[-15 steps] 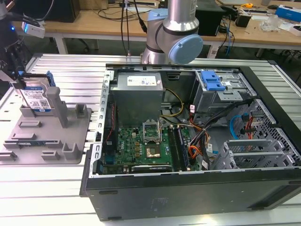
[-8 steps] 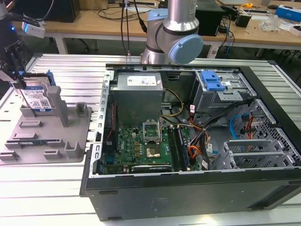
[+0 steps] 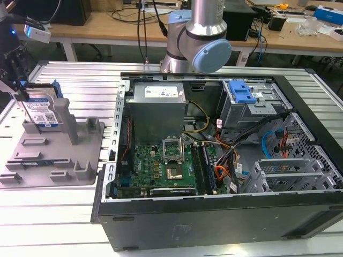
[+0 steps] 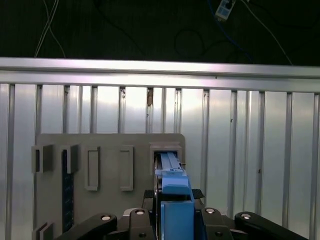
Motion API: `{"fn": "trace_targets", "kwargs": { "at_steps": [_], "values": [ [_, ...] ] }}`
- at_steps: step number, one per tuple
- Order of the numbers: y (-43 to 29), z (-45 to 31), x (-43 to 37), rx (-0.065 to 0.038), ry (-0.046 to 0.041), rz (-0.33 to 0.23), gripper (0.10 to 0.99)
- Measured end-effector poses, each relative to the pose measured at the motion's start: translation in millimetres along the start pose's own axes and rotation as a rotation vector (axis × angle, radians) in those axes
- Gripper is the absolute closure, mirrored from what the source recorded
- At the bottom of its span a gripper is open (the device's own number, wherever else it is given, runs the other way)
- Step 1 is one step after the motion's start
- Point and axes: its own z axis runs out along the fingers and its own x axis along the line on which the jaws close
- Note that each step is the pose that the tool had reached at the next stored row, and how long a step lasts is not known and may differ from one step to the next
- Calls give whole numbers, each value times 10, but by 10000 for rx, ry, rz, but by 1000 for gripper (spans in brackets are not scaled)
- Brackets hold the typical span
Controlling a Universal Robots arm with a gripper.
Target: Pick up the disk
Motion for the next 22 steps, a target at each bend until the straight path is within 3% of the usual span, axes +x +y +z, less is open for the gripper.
{"fn": "trace_targets", "kwargs": {
  "at_steps": [6,10,12,16,22],
  "values": [
    [3,-140,5,0,-3,59,718],
    [6,-307,9,1,-18,59,718],
    [8,-403,10,4,-27,60,718],
    [13,-682,17,5,-38,59,718],
    [19,-1007,23,5,-41,59,718]
  ]
}}
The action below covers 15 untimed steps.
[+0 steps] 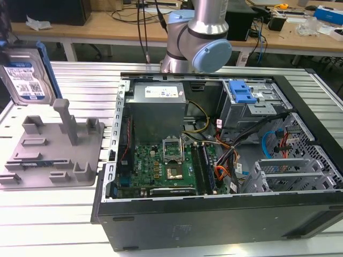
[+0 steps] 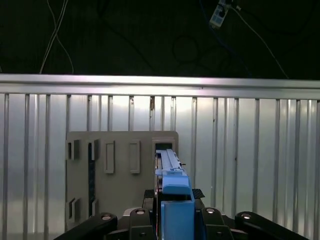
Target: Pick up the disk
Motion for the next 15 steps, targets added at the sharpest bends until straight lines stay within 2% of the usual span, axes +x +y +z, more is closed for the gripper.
{"fn": "trace_targets", "kwargs": {
  "at_steps": [3,6,7,8,10,11,15],
  "values": [
    [4,-215,4,1,-1,0,718],
    [6,-358,6,0,-1,0,718],
    [8,-425,8,1,-1,0,718],
    [9,-528,9,1,-2,0,718],
    [12,-641,12,1,-2,-1,718],
    [13,-685,14,2,-5,-1,718],
    [12,-687,17,0,-5,0,718]
  ]
}}
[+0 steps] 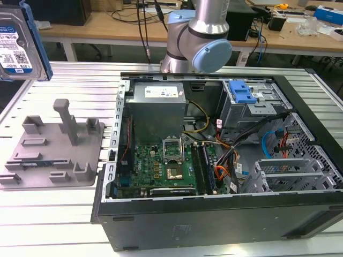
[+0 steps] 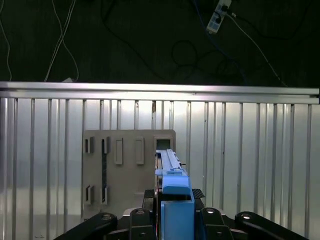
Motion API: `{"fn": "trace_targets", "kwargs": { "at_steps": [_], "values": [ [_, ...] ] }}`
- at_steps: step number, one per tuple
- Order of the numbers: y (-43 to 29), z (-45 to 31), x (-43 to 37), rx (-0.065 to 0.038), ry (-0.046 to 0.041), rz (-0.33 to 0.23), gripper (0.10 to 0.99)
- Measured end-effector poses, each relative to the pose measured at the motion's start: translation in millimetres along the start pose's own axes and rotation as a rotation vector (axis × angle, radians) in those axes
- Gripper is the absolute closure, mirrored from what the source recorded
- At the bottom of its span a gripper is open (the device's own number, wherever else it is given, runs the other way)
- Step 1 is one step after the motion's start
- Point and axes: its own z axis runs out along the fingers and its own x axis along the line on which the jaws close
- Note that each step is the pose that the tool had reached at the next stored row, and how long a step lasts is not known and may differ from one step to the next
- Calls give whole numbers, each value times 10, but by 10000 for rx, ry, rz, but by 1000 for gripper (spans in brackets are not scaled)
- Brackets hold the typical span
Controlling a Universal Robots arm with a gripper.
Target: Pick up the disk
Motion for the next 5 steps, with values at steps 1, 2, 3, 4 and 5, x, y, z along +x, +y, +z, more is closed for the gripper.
{"fn": "trace_targets", "kwargs": {
  "at_steps": [1,2,3,4,5],
  "values": [
    [0,0,0,1,0,0,718],
    [0,0,1,0,0,0,718],
    [0,0,1,1,0,0,718],
    [0,1,1,1,0,-1,718],
    [0,0,1,1,0,0,718]
  ]
}}
